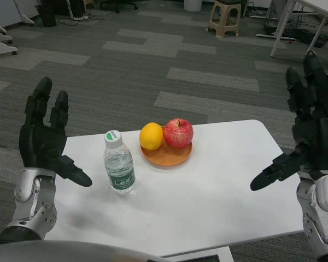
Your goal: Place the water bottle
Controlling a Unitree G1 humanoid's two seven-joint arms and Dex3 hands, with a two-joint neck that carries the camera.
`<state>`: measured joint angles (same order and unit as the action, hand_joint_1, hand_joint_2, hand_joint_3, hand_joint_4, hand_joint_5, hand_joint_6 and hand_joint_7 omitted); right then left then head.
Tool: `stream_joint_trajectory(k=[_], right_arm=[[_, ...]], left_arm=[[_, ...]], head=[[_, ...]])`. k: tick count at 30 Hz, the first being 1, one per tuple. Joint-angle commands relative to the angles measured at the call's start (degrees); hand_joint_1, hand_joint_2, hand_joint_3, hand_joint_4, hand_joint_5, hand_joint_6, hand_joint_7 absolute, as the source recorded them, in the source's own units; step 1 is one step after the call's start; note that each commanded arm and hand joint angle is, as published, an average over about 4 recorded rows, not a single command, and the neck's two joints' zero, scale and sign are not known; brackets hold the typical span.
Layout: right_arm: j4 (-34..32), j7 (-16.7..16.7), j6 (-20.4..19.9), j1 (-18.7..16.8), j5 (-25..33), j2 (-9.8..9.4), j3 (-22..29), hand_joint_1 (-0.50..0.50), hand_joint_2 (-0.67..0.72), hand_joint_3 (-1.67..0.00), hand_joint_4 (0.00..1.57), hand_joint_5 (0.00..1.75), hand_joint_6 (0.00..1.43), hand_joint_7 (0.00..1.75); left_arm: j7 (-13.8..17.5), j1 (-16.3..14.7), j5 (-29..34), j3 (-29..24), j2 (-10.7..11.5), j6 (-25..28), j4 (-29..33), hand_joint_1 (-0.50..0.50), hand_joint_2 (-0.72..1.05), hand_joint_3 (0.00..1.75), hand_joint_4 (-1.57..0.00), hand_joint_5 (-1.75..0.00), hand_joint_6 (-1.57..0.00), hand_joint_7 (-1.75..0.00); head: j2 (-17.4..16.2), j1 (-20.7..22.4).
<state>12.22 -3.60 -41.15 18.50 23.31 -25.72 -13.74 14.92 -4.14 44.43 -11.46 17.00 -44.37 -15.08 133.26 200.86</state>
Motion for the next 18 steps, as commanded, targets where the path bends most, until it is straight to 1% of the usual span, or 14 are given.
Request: stream_joint_trajectory(k=[1, 2, 4, 5, 6, 8, 10, 14, 16, 18], right_arm=[[-0.07, -0.26, -0.07, 0.74, 0.42, -0.12, 0.18, -0.33, 0.53, 0.0, 0.0, 0.0, 0.0, 0.0], [-0.05, -0.26, -0.07, 0.74, 0.42, -0.12, 0.16, -0.33, 0.53, 0.0, 0.0, 0.0, 0.0, 0.0], [0.09, -0.26, -0.07, 0.83, 0.42, -0.12, 0.07, -0.33, 0.53, 0.0, 0.0, 0.0, 0.0, 0.0], [0.15, -0.26, -0.07, 0.92, 0.42, -0.14, 0.0, -0.33, 0.53, 0.0, 0.0, 0.0, 0.0, 0.0], [0.22, -0.26, -0.07, 1.01, 0.42, -0.16, -0.06, -0.33, 0.53, 0.0, 0.0, 0.0, 0.0, 0.0], [0.31, -0.26, -0.07, 1.18, 0.42, -0.25, -0.19, -0.33, 0.53, 0.0, 0.0, 0.0, 0.0, 0.0], [0.44, -0.26, -0.07, 1.36, 0.42, -0.3, -0.28, -0.33, 0.53, 0.0, 0.0, 0.0, 0.0, 0.0], [0.53, -0.26, -0.07, 1.58, 0.51, -0.52, -0.33, -0.33, 0.53, 0.0, 0.0, 0.0, 0.0, 0.0], [0.53, -0.26, -0.07, 1.67, 0.51, -0.6, -0.37, -0.33, 0.53, 0.0, 0.0, 0.0, 0.0, 0.0], [0.53, -0.26, -0.07, 1.71, 0.51, -0.69, -0.41, -0.33, 0.53, 0.0, 0.0, 0.0, 0.0, 0.0]], left_arm=[[-0.77, 0.83, 0.17, -1.94, 0.93, 3.55, 4.16, -0.5, -0.61, 0.09, 0.0, 0.0, 0.0, -0.28], [-0.77, 0.94, 0.13, -2.6, 0.97, 5.57, 5.85, -0.5, -0.61, 0.09, 0.0, 0.0, 0.0, -0.28], [0.02, 0.89, -0.58, -4.8, 1.19, 13.3, 10.99, -0.5, -0.61, 0.09, 0.0, 0.0, 0.0, -0.28], [0.74, 0.85, -1.28, -5.94, 1.54, 17.43, 13.41, -0.5, -0.64, 0.09, 0.0, 0.0, 0.0, -0.28], [1.47, 0.8, -1.98, -7.08, 1.9, 21.56, 15.82, -0.5, -0.61, 0.09, 0.0, 0.0, 0.0, -0.28], [2.44, 0.8, -2.95, -8.71, 2.91, 28.16, 19.38, -0.5, -0.57, 0.09, 0.0, 0.0, 0.0, -0.28], [3.05, 1.02, -3.17, -9.89, 3.83, 33.3, 22.11, -0.5, -0.55, 0.09, 0.0, 0.0, 0.0, -0.31], [3.97, 1.9, -3.57, -12.31, 5.28, 40.2, 25.76, -0.5, -0.55, 0.09, 0.0, 0.0, 0.0, -0.35], [4.5, 2.6, -3.57, -13.23, 5.76, 43.01, 27.12, -0.5, -0.55, 0.07, 0.0, 0.0, 0.0, -0.35], [4.85, 3.35, -3.57, -13.85, 6.11, 44.77, 27.91, -0.5, -0.55, 0.07, 0.0, 0.0, 0.0, -0.35]], head=[[0.1, 0.03], [0.07, 0.02], [0.89, -0.34], [1.33, -0.52], [2.04, -0.86], [2.61, -1.19], [3.78, -1.71], [6.87, -2.43], [7.94, -2.58], [9.85, -2.85]])
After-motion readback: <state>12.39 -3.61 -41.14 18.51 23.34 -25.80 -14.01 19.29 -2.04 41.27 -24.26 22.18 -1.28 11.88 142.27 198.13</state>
